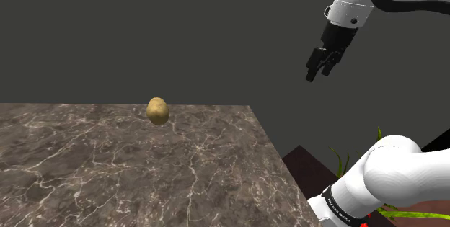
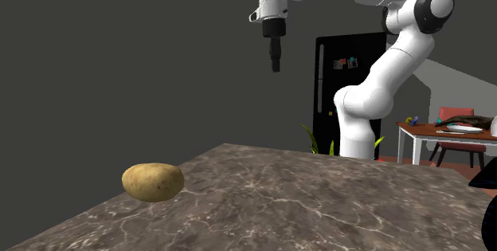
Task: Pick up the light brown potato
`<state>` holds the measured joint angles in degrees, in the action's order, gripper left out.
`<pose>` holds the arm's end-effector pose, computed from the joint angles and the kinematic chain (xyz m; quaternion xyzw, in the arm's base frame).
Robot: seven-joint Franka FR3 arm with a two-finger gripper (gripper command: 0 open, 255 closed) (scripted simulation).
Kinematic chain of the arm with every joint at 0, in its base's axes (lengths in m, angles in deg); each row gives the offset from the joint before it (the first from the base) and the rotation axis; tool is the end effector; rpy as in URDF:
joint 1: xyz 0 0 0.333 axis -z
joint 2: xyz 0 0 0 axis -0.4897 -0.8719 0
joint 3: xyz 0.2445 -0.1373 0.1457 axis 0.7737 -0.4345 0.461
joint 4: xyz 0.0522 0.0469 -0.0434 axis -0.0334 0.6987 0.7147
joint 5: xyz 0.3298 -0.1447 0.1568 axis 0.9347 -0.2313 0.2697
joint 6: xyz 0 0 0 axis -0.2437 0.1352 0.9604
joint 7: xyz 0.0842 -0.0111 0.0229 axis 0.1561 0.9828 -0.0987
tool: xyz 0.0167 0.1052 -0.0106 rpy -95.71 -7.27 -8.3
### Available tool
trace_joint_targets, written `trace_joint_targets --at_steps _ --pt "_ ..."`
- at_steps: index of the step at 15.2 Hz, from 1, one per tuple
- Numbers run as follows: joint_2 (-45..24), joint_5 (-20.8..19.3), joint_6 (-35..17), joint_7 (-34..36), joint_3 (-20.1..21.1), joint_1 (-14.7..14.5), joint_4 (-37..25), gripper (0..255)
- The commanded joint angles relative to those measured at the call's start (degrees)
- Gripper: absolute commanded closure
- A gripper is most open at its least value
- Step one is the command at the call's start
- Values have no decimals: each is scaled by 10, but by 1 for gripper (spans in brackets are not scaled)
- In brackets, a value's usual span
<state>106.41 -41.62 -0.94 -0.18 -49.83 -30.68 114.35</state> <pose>0.3020 0.0262 0.5937 0.9972 -0.0338 -0.0320 0.0589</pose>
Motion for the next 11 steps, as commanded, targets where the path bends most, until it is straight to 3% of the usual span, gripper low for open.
trace_joint_targets --at_steps 1,11 --pt "0 0 0 0 0 0 0 0" --pt "-112 66 -116 125 99 -25 -8 0"
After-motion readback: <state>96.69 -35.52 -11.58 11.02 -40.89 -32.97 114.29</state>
